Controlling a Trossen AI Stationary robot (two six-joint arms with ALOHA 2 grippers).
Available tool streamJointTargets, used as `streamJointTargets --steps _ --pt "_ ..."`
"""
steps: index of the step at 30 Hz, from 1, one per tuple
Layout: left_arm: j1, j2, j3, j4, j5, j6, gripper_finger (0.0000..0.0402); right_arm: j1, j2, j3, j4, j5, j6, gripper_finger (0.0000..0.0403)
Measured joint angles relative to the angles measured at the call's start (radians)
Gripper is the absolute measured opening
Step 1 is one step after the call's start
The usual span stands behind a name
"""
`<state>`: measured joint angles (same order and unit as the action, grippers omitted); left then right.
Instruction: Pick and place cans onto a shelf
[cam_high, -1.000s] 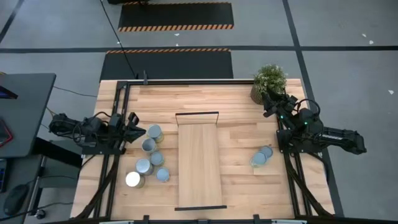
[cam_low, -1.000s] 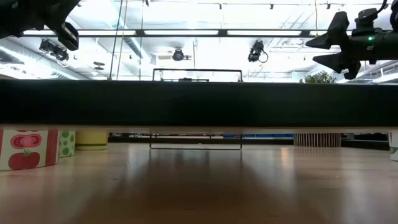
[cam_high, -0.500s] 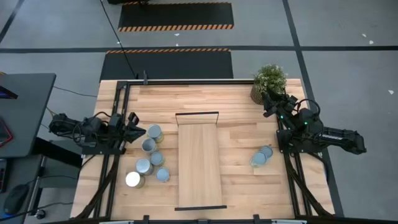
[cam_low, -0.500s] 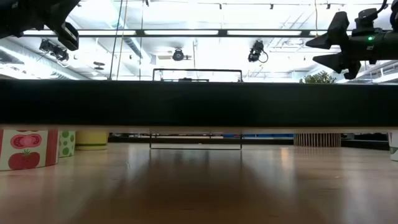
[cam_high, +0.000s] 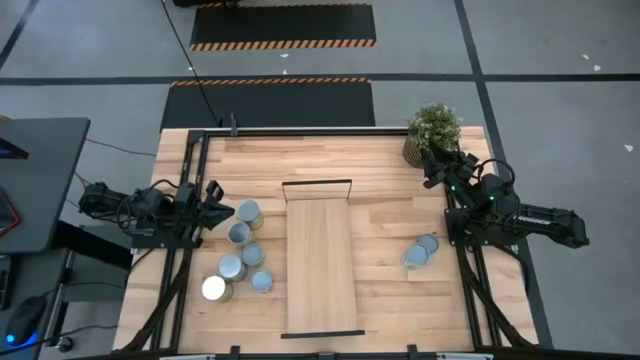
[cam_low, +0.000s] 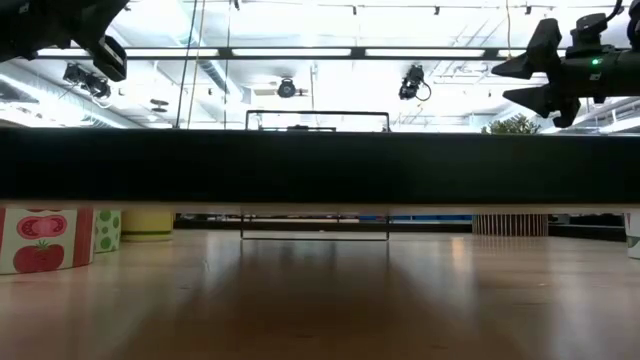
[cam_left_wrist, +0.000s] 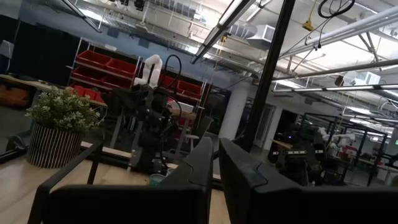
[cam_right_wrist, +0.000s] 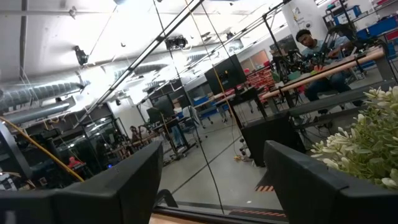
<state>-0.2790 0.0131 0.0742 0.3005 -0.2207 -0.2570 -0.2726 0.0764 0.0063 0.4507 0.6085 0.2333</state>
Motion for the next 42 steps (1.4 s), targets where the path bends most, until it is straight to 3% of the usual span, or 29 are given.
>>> streamJointTargets --steps 7,14,19,26,30,35,42 --pt "0.000 0.000 0.000 0.004 -0.004 -0.034 0.0034 0.000 0.000 0.000 0.000 0.000 0.000 0.0285" --pt "0.000 0.000 0.000 0.010 -0.167 -0.076 0.0034 0.000 0.000 0.000 0.000 0.000 0.000 0.0285" --pt "0.001 0.000 0.000 0.036 -0.180 0.089 0.0034 0.000 0.000 0.000 0.050 0.000 0.025 0.0285" --pt "0.001 0.002 0.071 -0.168 -0.385 0.187 0.0083 0.002 0.006 0.000 0.036 -0.007 0.045 0.0285" --pt "0.001 0.048 0.136 -0.337 -0.389 0.092 0.0134 0.002 0.027 0.000 0.048 -0.112 -0.009 0.0285" --pt "0.001 0.185 0.220 -0.484 -0.359 -0.032 0.0179 0.002 0.054 0.005 0.145 -0.392 -0.108 0.0285" --pt "0.001 0.459 0.367 -0.602 -0.370 -0.079 0.0218 0.002 0.115 0.042 0.139 -0.472 -0.216 0.0285"
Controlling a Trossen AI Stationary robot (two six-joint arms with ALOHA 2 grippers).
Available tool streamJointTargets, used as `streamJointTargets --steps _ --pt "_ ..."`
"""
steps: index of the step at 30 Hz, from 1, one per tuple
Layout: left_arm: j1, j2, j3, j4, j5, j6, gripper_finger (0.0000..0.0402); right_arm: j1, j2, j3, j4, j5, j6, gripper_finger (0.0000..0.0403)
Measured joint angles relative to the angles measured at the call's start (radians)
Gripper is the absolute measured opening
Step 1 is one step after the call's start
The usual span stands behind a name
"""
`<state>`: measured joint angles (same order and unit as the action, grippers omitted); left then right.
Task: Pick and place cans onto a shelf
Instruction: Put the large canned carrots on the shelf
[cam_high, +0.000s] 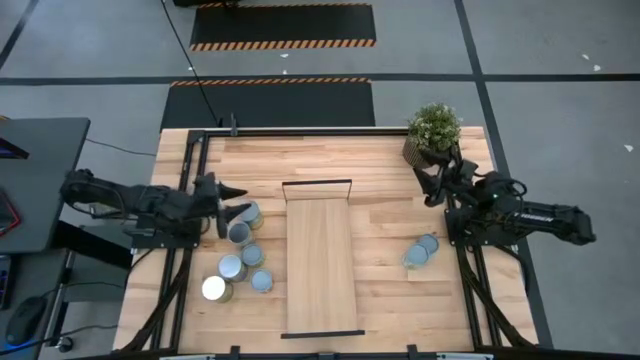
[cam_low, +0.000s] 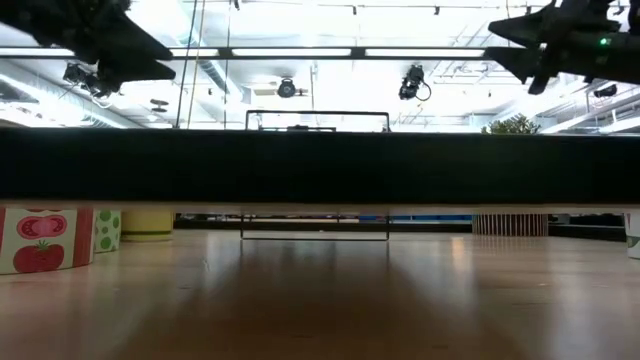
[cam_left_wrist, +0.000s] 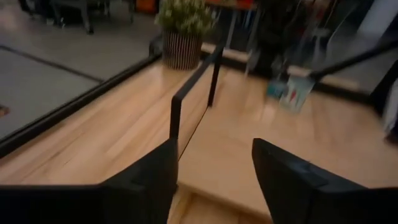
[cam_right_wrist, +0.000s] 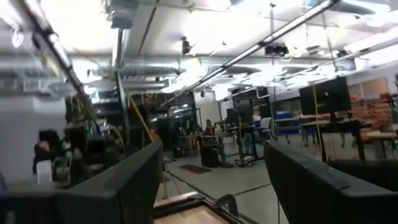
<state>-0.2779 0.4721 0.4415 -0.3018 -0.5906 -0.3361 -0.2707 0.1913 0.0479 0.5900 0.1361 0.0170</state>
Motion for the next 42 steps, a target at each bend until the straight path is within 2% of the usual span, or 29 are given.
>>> streamJointTargets --steps 6,9,13,21,25,29,34,42 --pt "0.001 0.209 0.214 -0.313 -0.050 -0.156 0.0270 0.000 0.028 0.000 0.006 -0.158 -0.109 0.0285" --pt "0.019 0.295 0.306 -0.478 -0.054 -0.239 0.0294 0.000 0.037 0.000 0.051 -0.163 -0.117 0.0285" --pt "0.079 0.385 0.388 -0.607 0.013 -0.328 0.0311 0.001 0.047 0.003 0.099 -0.186 -0.118 0.0285" --pt "0.302 0.546 0.435 -0.682 0.271 -0.440 0.0314 0.001 0.120 0.068 -0.011 -0.225 -0.124 0.0293" --pt "0.383 0.623 0.436 -0.716 0.406 -0.435 0.0315 0.001 0.164 0.076 -0.008 -0.228 -0.137 0.0303" --pt "0.428 0.677 0.437 -0.713 0.501 -0.365 0.0315 0.000 0.196 0.076 0.001 -0.228 -0.152 0.0311" --pt "0.454 0.705 0.437 -0.713 0.551 -0.325 0.0315 -0.002 0.210 0.076 0.020 -0.228 -0.152 0.0313" --pt "0.455 0.706 0.437 -0.688 0.571 -0.325 0.0315 -0.002 0.210 0.076 0.021 -0.228 -0.156 0.0313"
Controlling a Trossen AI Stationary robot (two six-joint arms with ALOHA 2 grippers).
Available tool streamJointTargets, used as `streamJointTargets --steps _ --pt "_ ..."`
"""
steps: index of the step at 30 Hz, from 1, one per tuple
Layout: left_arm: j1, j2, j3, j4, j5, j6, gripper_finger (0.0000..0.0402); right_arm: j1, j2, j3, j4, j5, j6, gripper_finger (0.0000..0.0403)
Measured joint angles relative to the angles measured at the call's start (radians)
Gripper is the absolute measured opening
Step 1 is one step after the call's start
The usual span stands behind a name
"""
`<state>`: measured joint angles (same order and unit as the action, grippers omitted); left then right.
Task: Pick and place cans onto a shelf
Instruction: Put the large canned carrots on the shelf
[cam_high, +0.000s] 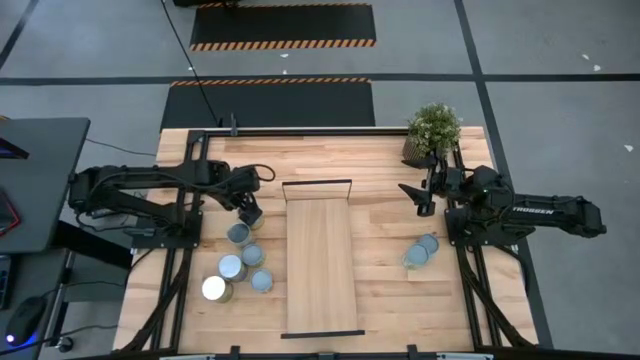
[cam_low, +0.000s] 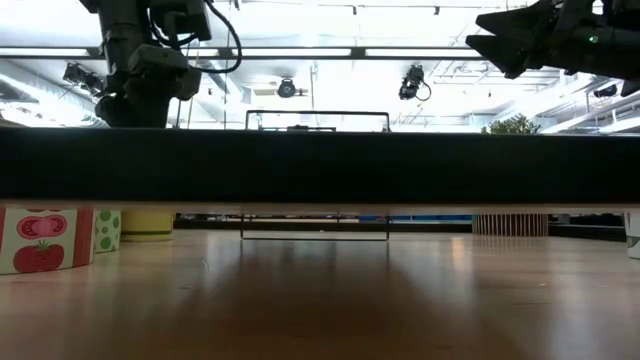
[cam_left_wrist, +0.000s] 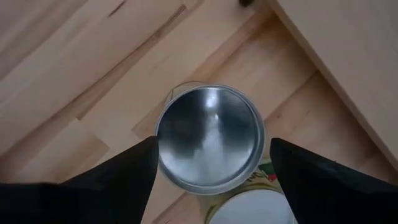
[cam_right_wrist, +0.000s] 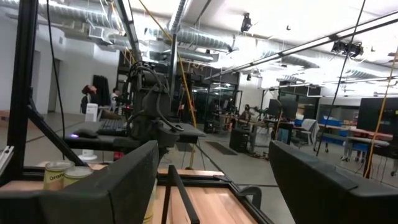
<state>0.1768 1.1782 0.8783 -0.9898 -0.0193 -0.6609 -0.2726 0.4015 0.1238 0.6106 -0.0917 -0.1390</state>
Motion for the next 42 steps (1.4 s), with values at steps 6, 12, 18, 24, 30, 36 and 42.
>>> streamJointTargets --steps 6,12,18,24,30,36,42 --pt "0.001 0.000 0.029 -0.015 0.024 0.025 0.0314 0.000 0.000 0.000 0.010 0.011 -0.040 0.0313" --pt "0.001 0.000 0.121 -0.014 0.010 0.040 0.0314 0.000 0.000 0.000 0.009 0.013 -0.040 0.0313" --pt "-0.002 0.000 0.203 -0.016 -0.153 -0.020 0.0314 0.000 0.000 0.000 0.009 0.013 -0.040 0.0313" --pt "-0.024 0.000 0.220 -0.017 -0.391 -0.026 0.0314 0.000 0.000 0.000 0.009 0.013 -0.040 0.0313" --pt "-0.024 0.000 0.220 0.044 -0.412 -0.001 0.0314 0.000 0.000 0.000 0.009 0.013 -0.040 0.0313" --pt "-0.024 0.000 0.220 0.083 -0.402 0.003 0.0314 0.000 0.000 0.000 0.009 0.013 -0.040 0.0313" --pt "-0.024 0.000 0.219 0.087 -0.402 0.053 0.0314 0.000 0.000 0.000 0.009 0.013 -0.040 0.0313"
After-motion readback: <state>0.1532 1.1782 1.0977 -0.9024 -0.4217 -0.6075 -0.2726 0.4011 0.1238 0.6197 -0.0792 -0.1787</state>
